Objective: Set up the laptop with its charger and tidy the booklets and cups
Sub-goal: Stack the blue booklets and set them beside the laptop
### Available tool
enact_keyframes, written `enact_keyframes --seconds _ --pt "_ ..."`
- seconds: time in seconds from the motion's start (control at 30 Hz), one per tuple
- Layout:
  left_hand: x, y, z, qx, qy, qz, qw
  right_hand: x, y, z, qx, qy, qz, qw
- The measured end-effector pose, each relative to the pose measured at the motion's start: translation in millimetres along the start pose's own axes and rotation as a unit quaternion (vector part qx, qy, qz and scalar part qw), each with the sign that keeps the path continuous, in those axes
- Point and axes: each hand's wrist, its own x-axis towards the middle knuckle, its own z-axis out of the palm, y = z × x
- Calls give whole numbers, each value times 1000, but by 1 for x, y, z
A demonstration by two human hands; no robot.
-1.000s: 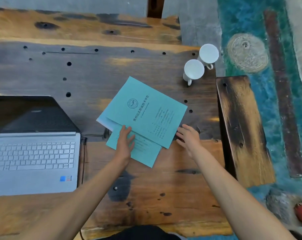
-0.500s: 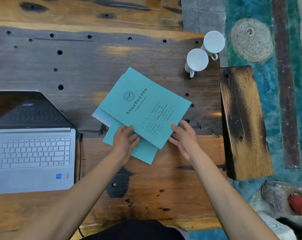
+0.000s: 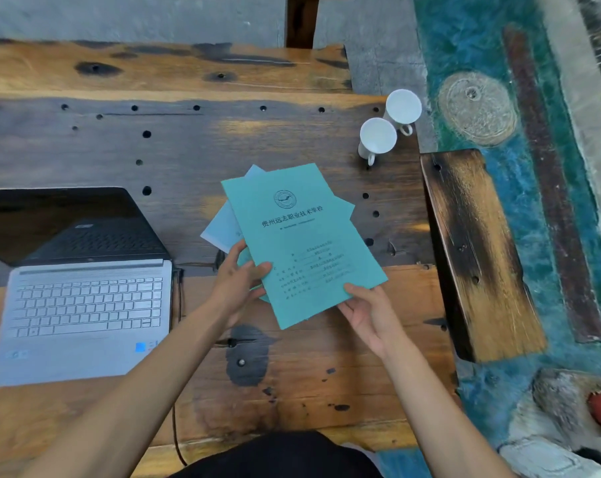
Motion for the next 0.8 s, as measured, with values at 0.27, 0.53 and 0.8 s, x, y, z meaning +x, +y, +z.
enact_keyframes --seconds 0.27,0.53,0.8 --pt "-1 33 -37 184 -104 -14 977 -10 -17 -7 -110 9 -4 994" --pt "41 52 -43 274 -71 -14 959 23 -5 10 -194 81 -10 978" --pt "99 49 -37 328 11 -2 945 67 10 12 -198 166 6 966"
